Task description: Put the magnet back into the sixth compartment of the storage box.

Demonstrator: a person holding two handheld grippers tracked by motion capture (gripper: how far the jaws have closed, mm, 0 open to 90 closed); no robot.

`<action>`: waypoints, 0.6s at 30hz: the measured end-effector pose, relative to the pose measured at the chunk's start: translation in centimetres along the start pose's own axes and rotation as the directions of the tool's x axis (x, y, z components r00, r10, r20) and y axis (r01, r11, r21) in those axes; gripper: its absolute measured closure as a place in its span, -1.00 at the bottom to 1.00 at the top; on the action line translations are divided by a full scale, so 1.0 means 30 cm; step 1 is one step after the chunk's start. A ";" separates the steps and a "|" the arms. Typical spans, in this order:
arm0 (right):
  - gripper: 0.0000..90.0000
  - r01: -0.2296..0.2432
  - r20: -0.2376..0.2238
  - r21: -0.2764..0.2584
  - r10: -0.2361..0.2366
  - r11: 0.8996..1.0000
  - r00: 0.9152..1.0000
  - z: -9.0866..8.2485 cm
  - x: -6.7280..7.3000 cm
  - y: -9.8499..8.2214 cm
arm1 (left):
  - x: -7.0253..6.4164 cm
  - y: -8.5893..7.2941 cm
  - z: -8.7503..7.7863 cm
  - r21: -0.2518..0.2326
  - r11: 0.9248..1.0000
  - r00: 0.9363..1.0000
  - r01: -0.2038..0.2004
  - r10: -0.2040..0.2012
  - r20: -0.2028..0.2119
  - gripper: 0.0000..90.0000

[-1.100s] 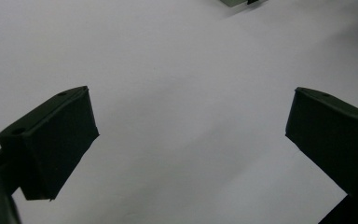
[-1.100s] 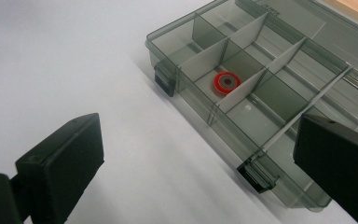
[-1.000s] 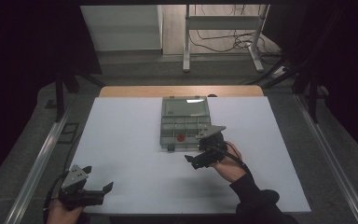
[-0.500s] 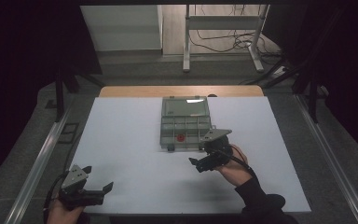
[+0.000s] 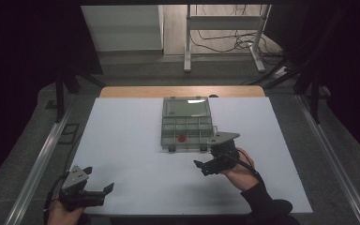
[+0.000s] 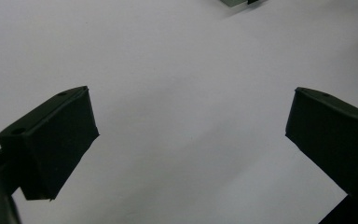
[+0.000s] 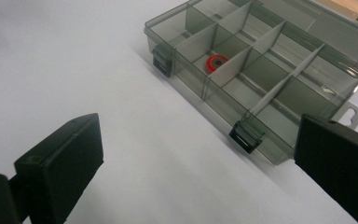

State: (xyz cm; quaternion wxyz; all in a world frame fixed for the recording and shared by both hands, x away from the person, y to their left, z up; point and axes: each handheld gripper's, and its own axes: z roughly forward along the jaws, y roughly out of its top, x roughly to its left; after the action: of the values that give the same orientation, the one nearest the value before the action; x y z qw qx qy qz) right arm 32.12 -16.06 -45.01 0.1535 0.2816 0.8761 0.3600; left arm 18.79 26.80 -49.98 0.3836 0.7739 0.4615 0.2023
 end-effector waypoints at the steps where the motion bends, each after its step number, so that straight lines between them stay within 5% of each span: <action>1: -0.97 0.000 0.003 -0.001 0.000 1.000 1.000 -0.002 0.000 -0.003 | 0.000 0.000 0.000 0.000 1.000 1.000 0.000 0.000 0.000 -0.95; 18: -0.97 -0.021 0.040 -0.017 0.022 1.000 0.999 -0.061 -0.024 -0.066 | 0.000 0.000 0.000 0.000 1.000 1.000 0.001 -0.001 0.000 -0.94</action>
State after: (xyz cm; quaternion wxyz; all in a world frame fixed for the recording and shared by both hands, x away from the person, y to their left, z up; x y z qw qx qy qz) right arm 31.08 -18.64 -45.13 0.1695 0.2971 0.8668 0.3630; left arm 18.79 26.80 -49.98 0.3836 0.7736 0.4619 0.2023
